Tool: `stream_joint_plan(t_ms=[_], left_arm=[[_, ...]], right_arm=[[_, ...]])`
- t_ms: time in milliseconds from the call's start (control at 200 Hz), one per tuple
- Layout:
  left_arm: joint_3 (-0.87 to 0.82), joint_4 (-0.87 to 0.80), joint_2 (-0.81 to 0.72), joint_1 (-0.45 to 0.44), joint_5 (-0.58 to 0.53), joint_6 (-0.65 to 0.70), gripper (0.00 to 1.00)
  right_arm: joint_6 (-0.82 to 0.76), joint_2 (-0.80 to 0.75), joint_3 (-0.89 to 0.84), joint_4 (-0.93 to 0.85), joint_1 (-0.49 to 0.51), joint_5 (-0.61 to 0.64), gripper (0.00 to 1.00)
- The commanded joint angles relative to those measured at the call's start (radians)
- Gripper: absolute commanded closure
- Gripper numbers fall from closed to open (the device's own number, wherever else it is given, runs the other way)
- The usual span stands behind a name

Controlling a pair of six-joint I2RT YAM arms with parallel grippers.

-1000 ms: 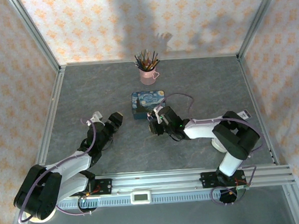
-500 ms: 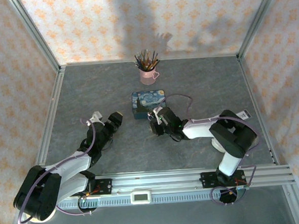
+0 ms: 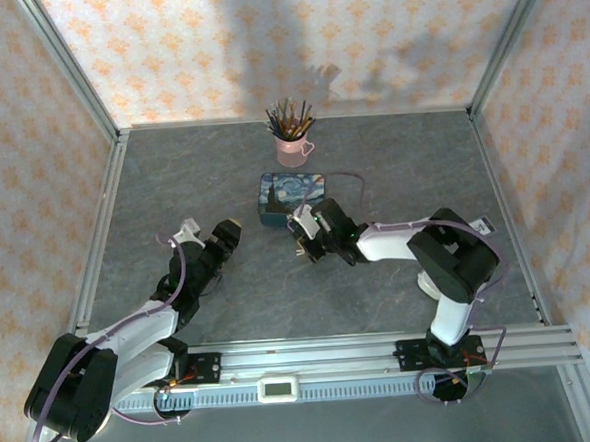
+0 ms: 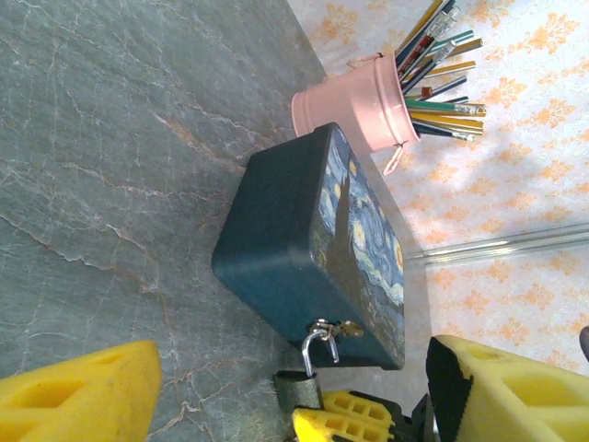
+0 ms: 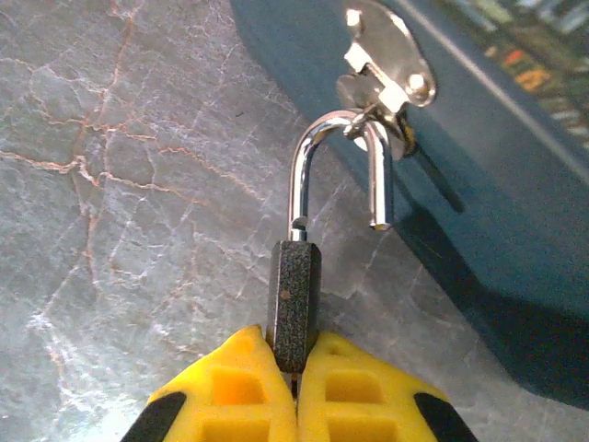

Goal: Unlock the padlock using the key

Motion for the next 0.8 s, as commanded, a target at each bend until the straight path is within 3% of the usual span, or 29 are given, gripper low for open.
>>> stream_joint_plan(t_ms=[0,225,445,796], left_arm=[[0.006,-0.023,-0.017,0.009,0.01,0.017,0.27],[0.009,0.063,0.059,-0.016,0.025,0.033,0.44],[0.081,0.185,0.247,-0.093,-0.02,0.031,0.46],[0.221,0.369,0.591,-0.161,-0.055,-0.03,0.59]], right_arm=[[-0.102,0.043,0.067,-0.059,-0.004,-0.015,1.0],[-0.088,0.094,0.176,-0.132,-0.005,-0.107,1.0],[-0.011,0.129,0.203,-0.129,-0.005,-0.158,1.0],[0.048,0.12,0.193,-0.107,-0.016,-0.233,1.0]])
